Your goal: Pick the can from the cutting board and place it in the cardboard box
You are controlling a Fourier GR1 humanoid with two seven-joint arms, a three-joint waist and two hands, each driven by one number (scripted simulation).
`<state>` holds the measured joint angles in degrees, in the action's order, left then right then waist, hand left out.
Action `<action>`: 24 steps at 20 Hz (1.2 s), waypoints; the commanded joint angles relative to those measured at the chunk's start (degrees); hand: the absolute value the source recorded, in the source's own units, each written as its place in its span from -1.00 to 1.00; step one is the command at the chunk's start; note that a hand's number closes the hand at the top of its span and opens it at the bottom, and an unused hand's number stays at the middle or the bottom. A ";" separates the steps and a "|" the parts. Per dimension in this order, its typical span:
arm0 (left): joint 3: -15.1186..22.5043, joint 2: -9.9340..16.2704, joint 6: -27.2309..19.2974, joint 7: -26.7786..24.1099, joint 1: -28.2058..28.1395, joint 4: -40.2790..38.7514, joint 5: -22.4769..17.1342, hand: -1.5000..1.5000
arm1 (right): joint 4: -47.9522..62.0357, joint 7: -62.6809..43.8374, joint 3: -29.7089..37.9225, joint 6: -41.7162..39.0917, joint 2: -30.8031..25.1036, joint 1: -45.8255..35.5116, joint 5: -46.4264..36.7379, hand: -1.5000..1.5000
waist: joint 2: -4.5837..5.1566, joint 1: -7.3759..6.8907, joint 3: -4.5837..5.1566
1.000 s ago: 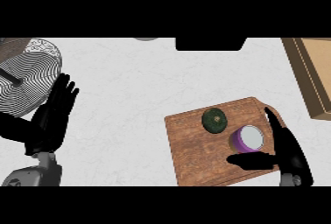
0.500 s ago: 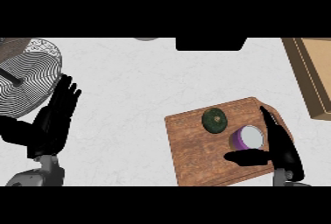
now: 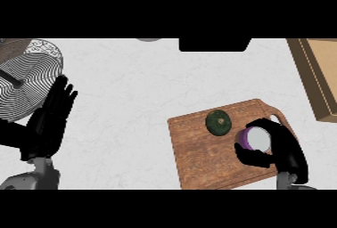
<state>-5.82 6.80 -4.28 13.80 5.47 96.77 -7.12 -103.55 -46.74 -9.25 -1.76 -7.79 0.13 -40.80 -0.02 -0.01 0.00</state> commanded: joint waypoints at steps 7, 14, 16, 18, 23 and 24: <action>1.27 -0.43 1.33 -1.11 1.37 -1.70 0.43 0.00 | 12.92 3.30 -1.25 -3.37 -3.67 -18.62 -8.10 1.00 | 0.53 -2.37 0.02; 3.38 -1.60 0.69 -0.06 2.63 -1.08 1.51 0.00 | 35.04 16.07 -1.81 -5.08 -8.62 -38.99 -11.83 1.00 | 1.10 -4.73 -0.07; 1.29 -1.23 0.49 -1.06 4.50 -4.54 0.72 0.00 | 39.64 18.59 -2.11 -5.99 -7.39 -45.17 -11.76 1.00 | 0.90 -3.21 -0.01; 3.17 -1.64 -1.18 2.73 4.64 -0.10 2.15 0.00 | 44.50 21.59 -2.54 -5.70 -8.15 -48.89 -13.38 1.00 | 0.65 -3.07 -0.05; 0.69 0.03 0.35 1.07 0.97 0.64 0.65 0.00 | 45.82 18.38 0.48 0.84 -3.04 -54.61 -14.71 1.00 | 0.16 -1.50 -0.01; 1.22 -1.48 -0.63 -1.78 2.43 -3.01 1.86 0.00 | 44.18 15.60 2.79 4.80 -2.12 -54.99 -14.27 1.00 | 0.31 -1.21 -0.01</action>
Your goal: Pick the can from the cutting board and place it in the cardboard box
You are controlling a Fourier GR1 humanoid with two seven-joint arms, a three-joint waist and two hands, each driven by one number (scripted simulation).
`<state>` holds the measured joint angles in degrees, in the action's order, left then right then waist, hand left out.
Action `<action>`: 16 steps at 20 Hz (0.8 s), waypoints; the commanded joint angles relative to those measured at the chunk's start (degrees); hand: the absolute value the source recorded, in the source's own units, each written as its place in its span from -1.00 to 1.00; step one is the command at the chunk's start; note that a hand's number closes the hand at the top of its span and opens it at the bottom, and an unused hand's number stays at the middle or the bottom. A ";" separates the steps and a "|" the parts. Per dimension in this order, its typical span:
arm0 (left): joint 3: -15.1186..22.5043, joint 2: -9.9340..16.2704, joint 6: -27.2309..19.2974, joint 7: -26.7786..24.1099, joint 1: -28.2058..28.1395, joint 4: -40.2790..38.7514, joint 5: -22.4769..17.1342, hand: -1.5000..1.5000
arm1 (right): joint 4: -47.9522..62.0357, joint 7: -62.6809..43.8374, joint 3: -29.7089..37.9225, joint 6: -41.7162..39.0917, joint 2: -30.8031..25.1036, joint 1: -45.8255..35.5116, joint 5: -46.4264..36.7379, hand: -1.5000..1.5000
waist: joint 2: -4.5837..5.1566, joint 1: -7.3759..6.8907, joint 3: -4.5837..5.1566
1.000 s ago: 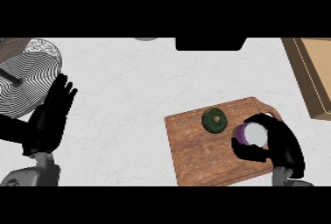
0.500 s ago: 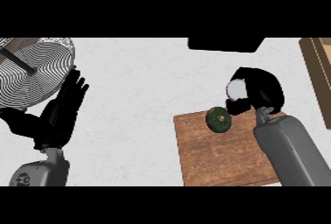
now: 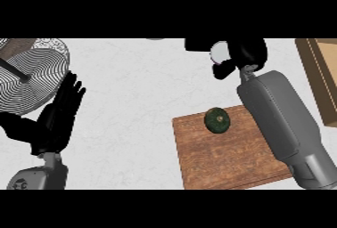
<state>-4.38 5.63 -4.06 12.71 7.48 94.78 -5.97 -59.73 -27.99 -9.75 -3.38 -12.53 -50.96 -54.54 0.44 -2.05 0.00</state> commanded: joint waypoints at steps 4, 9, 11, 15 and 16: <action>-2.19 1.44 0.20 0.35 3.01 -2.91 -0.76 0.00 | 4.05 -4.30 8.95 9.67 -3.06 -8.56 -1.67 1.00 | 0.06 1.06 0.02; 0.01 0.47 -0.55 3.30 -2.66 5.21 -0.20 0.00 | 3.25 -10.49 10.55 14.19 -5.68 -8.79 -6.39 1.00 | -0.47 1.12 0.00; -0.81 -0.04 -0.27 0.84 -1.97 1.73 -0.63 0.00 | 6.61 -9.58 13.19 13.53 -7.42 -11.22 -5.08 1.00 | -0.32 1.31 0.02; -0.01 -0.67 -1.16 1.43 -2.74 2.98 0.31 0.00 | 7.40 -5.33 17.22 10.95 -13.80 -9.76 -2.00 1.00 | -0.39 1.69 0.01; 0.35 -0.67 -0.30 0.57 -3.99 3.28 0.17 0.00 | 9.83 -6.79 17.06 11.70 -12.49 -11.09 -3.03 1.00 | -0.34 1.39 0.02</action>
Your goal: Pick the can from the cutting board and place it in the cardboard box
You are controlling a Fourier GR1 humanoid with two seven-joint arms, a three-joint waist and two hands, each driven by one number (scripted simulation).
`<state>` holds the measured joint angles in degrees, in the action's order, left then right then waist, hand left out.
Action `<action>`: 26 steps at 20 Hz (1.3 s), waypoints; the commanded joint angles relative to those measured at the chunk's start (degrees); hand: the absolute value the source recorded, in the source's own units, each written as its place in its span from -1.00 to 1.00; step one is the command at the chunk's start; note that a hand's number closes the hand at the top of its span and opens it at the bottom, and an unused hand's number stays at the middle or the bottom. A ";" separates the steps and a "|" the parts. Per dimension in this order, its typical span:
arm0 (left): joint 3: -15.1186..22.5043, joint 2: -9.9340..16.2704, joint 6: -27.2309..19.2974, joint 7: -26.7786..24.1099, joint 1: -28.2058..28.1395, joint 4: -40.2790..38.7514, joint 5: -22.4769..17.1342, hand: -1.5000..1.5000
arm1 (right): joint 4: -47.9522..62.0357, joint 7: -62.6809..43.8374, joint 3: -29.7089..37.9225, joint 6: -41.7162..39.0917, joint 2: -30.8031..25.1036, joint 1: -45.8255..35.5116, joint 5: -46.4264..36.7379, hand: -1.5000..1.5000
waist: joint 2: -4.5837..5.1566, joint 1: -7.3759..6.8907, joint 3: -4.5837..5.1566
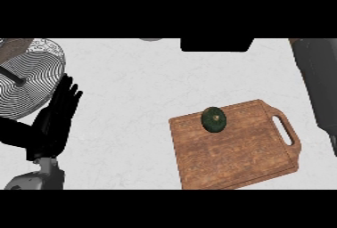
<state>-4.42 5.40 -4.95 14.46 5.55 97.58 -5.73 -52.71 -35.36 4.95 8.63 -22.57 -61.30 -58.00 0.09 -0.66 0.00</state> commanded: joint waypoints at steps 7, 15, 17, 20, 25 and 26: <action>-0.17 0.02 -0.52 -0.26 2.05 -2.08 0.88 0.00 | 13.58 9.05 7.17 6.16 -11.01 0.35 0.48 1.00 | 0.25 -0.09 -0.03; 0.63 0.17 1.38 -1.30 0.12 -0.05 0.13 0.00 | 30.14 15.42 7.55 14.53 -15.82 0.04 -4.25 1.00 | 0.88 -2.07 -0.09; -0.05 0.31 0.79 0.56 2.94 -0.46 -0.51 0.00 | 33.43 18.08 8.82 14.20 -18.75 -0.41 -3.66 1.00 | 1.14 -2.26 -0.13; 1.62 -1.40 0.53 -0.73 2.28 -1.25 0.22 0.00 | 37.21 20.56 8.85 12.29 -19.90 -1.06 -3.82 1.00 | 1.24 -2.55 -0.14; 0.56 0.26 1.36 -1.30 4.21 -2.46 0.27 0.00 | 44.11 19.54 5.64 -1.24 -23.86 1.22 -7.13 1.00 | 1.91 -2.94 -0.16; 0.92 -0.02 1.67 -1.69 2.59 -1.80 0.16 0.00 | 45.58 19.68 5.81 -1.93 -23.45 3.19 -6.95 -1.00 | 1.75 -3.01 -0.20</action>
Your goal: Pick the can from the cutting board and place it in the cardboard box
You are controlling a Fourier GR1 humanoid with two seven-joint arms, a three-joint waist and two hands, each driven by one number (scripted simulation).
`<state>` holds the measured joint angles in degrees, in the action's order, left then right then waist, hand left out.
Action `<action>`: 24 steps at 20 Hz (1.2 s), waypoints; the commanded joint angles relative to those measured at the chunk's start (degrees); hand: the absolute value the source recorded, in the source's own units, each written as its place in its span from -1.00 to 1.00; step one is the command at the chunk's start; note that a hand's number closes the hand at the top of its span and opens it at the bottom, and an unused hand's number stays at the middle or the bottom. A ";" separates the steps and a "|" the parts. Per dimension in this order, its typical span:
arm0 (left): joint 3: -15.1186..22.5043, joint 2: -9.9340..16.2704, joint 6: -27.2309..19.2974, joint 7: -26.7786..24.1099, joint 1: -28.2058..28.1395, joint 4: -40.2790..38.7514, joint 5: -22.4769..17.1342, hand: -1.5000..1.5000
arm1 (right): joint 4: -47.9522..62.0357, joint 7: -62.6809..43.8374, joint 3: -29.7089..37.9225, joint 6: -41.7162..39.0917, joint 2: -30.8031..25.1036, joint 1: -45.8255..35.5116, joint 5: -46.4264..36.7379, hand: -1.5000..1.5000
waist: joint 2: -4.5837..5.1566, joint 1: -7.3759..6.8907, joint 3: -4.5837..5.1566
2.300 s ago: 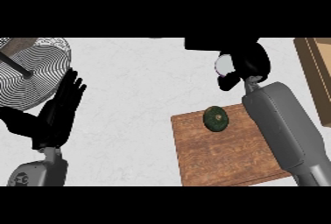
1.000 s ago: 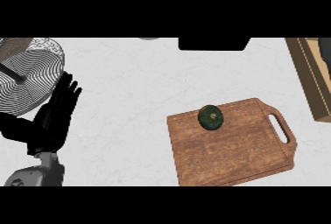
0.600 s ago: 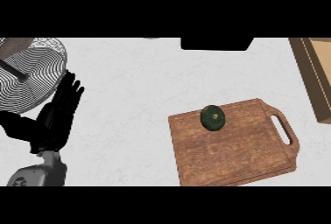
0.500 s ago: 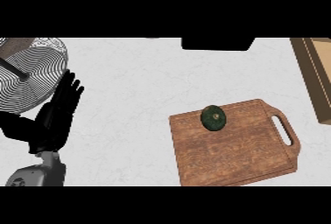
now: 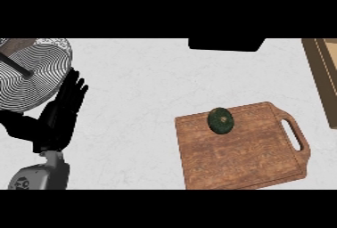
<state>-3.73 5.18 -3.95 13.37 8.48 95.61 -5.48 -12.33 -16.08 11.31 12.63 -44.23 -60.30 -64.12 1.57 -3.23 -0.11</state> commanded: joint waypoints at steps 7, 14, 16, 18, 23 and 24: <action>0.46 -0.99 -0.83 -2.24 0.70 -1.52 1.19 0.00 | 3.76 7.58 5.87 4.51 -0.27 5.10 5.30 -1.00 | 0.62 -0.58 -0.34; -0.55 -0.26 0.10 0.45 -0.48 0.29 -1.00 0.00 | -3.24 18.20 14.37 15.36 -2.46 1.26 13.88 -1.00 | -0.25 -0.26 -0.35; -1.48 0.95 0.98 -1.34 -1.85 0.00 -0.87 0.00 | -3.04 21.45 17.65 16.21 -0.98 2.12 17.60 -1.00 | -0.38 0.09 -0.24; 0.78 -1.00 -1.14 0.08 -1.47 1.56 0.92 0.00 | -2.72 21.75 21.64 13.53 -2.11 -0.18 21.84 -1.00 | -0.45 0.03 -0.31; -1.41 1.20 0.31 -0.05 0.19 -0.42 -0.27 0.00 | -3.59 27.76 32.60 9.92 -1.84 -0.14 34.02 -1.00 | -0.70 1.55 -0.27; -1.42 0.26 -0.19 -1.90 -1.46 -0.96 0.03 0.00 | -3.46 28.83 34.15 8.36 -2.59 0.73 35.78 -1.00 | -0.79 1.75 -0.19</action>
<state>-4.60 5.39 -4.10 12.86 8.02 95.14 -5.59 -15.41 8.61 38.75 23.67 -46.34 -60.03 -35.80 0.99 -2.10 -0.36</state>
